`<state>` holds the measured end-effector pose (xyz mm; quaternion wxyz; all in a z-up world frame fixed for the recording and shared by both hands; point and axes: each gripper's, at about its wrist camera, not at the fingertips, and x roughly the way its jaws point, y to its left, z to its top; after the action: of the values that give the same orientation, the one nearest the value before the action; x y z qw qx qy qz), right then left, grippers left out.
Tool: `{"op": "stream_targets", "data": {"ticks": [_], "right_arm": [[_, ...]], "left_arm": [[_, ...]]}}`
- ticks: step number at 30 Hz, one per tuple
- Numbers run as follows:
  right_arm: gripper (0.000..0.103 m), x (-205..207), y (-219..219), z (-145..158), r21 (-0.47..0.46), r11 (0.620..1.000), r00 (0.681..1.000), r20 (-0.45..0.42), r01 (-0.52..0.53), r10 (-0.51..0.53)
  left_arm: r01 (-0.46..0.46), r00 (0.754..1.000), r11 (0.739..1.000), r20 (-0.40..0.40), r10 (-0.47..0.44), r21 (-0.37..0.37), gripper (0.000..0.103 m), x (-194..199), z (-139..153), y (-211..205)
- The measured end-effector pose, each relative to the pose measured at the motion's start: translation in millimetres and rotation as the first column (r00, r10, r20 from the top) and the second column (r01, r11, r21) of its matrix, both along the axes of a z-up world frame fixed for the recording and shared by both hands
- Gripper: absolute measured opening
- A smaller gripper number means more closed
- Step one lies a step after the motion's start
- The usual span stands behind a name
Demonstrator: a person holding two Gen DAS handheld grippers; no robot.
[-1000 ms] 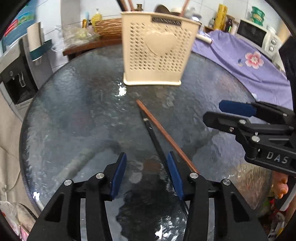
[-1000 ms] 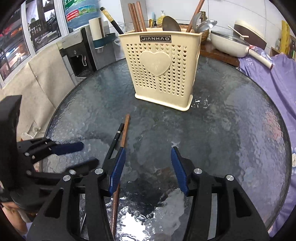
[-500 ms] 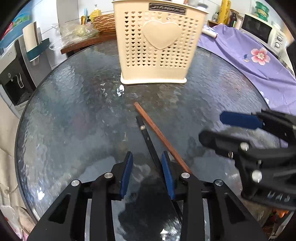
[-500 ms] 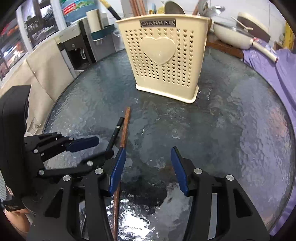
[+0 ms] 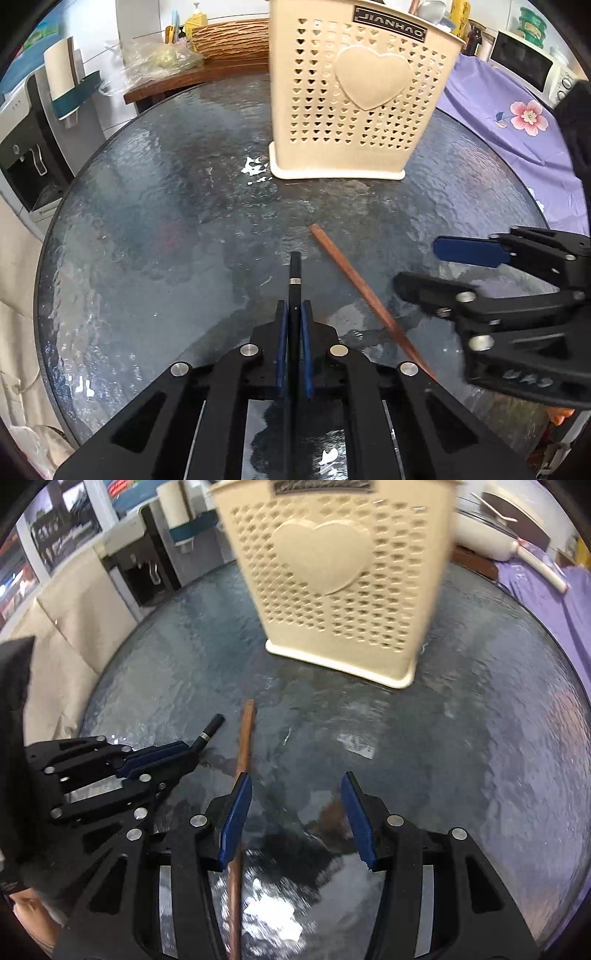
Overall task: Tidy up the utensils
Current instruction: 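Grasp the black chopstick with the left tool while the right tool grasps the last brown chopstick, then lower the black chopstick into the basket with the left tool while the right tool carries the brown chopstick over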
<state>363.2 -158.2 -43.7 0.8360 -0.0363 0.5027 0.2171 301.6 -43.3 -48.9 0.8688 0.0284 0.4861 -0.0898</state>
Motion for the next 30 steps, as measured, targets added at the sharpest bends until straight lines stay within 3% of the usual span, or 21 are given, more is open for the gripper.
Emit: {"op": "stream_targets", "data": {"ticks": [7,14,16,19,21,26,30], "right_arm": [[0.048,16.0,32.2,-7.2,-0.057,0.998,1.000,-0.001,-0.021,0.021],[0.037,23.2,51.6,-8.5,-0.139,0.990,0.999,0.018,-0.034,0.037],[0.032,25.9,55.9,-8.6,-0.144,0.989,0.999,0.012,-0.037,0.039],[0.011,27.8,65.4,-8.4,-0.148,0.987,0.998,0.003,-0.057,0.058],[0.009,29.3,72.0,-9.2,-0.166,0.985,0.998,0.005,-0.056,0.058],[0.008,30.1,66.8,-9.8,-0.110,0.993,0.999,-0.016,-0.039,0.038],[0.008,23.9,56.0,-1.7,-0.052,0.998,1.000,0.017,-0.025,0.026]], "left_arm": [[-0.021,1.000,1.000,-0.001,0.021,0.010,0.007,2.6,0.5,18.6],[-0.048,0.999,0.999,0.003,0.048,0.015,0.007,7.4,0.7,38.3],[-0.048,0.999,0.998,0.005,0.048,0.030,0.007,10.0,0.6,41.0],[-0.051,0.999,0.998,0.004,0.051,0.041,0.007,14.7,0.7,39.9],[-0.054,0.999,0.998,0.003,0.054,0.042,0.007,18.3,0.6,39.8],[-0.063,0.998,0.997,-0.001,0.063,0.035,0.007,24.3,0.5,40.6],[-0.065,0.998,0.998,0.017,0.065,0.004,0.007,21.9,6.7,37.0]]}}
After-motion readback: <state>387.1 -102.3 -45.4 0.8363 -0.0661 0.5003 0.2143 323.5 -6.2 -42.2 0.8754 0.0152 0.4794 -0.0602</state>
